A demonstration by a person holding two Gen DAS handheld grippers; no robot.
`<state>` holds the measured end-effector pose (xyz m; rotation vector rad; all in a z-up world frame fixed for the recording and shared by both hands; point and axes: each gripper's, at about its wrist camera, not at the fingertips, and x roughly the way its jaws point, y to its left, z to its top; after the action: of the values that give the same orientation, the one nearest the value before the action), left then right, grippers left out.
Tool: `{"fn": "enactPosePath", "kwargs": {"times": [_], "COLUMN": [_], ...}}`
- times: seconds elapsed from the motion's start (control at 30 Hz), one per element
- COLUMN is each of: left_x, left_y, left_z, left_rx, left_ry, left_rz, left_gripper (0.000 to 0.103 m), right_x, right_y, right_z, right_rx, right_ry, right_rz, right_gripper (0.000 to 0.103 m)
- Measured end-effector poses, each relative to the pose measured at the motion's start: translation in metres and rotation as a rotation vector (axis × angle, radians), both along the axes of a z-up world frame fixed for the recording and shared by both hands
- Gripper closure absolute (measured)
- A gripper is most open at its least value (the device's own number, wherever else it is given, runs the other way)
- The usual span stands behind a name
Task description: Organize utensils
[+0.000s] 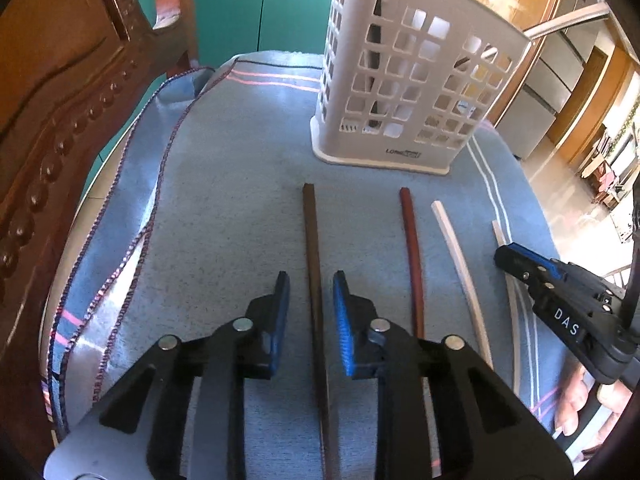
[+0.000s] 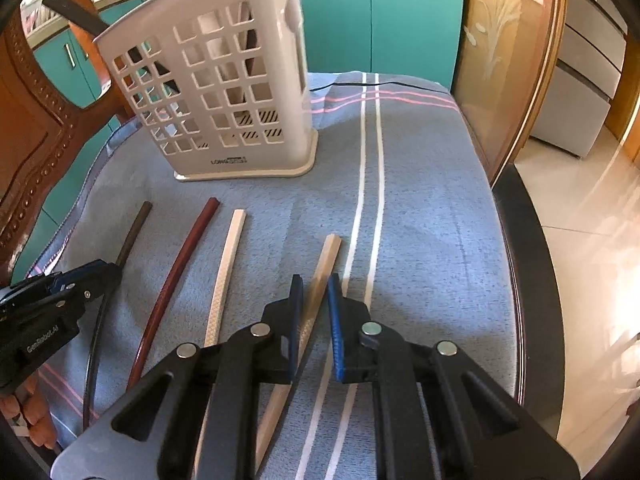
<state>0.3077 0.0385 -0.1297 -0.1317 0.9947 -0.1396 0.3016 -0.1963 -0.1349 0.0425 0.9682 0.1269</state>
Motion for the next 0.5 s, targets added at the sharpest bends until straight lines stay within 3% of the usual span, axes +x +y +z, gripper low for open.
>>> {"fn": "enactPosePath", "kwargs": {"times": [0.13,0.27,0.5], "left_x": [0.003,0.014,0.023], "left_y": [0.009,0.014,-0.014], "left_z": [0.002,-0.005,-0.009], "left_rx": [-0.007,-0.012,0.164], "left_ry": [-0.005,0.026,0.024], "left_rz": [0.029,0.056,0.049], "left_gripper": [0.062,0.061,0.053], "right_x": [-0.001,-0.001,0.001], "right_y": [-0.005,-0.006,0.009], "right_z": [0.002,0.001,-0.004], "right_rx": [0.023,0.023,-0.032], "right_ry": [-0.002,0.007,0.014], "right_rz": [-0.010,-0.006,0.008], "right_gripper": [0.087,0.086,0.081]}}
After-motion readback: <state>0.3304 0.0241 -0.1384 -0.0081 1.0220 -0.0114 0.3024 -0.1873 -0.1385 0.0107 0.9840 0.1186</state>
